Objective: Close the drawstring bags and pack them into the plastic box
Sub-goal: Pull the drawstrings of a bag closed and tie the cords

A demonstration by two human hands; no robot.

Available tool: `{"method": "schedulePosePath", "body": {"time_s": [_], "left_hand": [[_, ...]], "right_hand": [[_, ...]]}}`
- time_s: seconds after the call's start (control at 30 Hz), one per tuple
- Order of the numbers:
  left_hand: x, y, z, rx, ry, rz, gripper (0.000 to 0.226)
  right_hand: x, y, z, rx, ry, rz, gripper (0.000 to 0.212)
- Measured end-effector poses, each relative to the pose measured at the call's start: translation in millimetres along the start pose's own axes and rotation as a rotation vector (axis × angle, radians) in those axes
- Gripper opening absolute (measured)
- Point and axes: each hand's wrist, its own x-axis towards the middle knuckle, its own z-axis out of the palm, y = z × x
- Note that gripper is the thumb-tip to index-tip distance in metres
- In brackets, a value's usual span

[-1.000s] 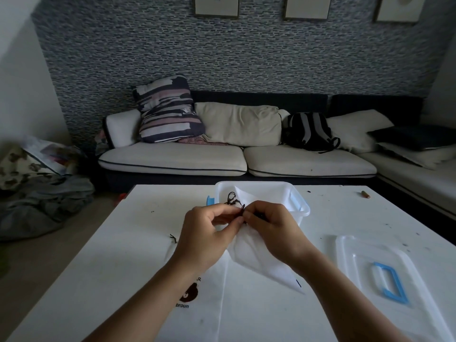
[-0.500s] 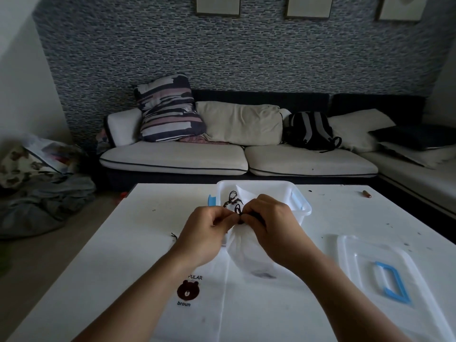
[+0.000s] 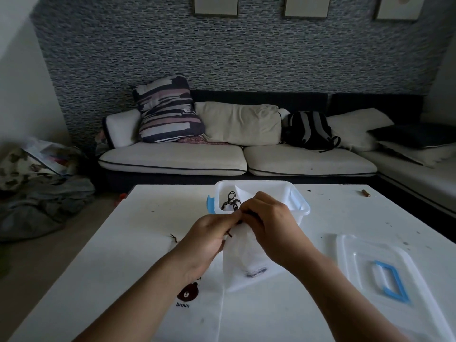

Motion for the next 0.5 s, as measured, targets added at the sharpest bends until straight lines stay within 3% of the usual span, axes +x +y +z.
{"method": "schedulePosePath", "body": {"time_s": [0.07,0.2,0.3,0.5], "left_hand": [[0.8,-1.1,-3.4,0.211,-0.016,0.081,0.038],[4.0,0.2,-11.6,0.496,0.073,0.253,0.01],[3.2,1.5,-12.6,0.57,0.141,0.339,0.006],[2.9,3.5,-20.7,0.554,0.218,0.311,0.02]], "right_hand": [[-2.7,0.9,0.0,0.002,-0.012,0.006,0.012],[-7.0,2.2,-1.2,-0.018,-0.06,0.041,0.015],[-7.5,1.4,-1.2,-0.038,-0.054,0.034,0.014],[-7.7,1.9,0.0,-0.11,-0.078,0.012,0.013]]}}
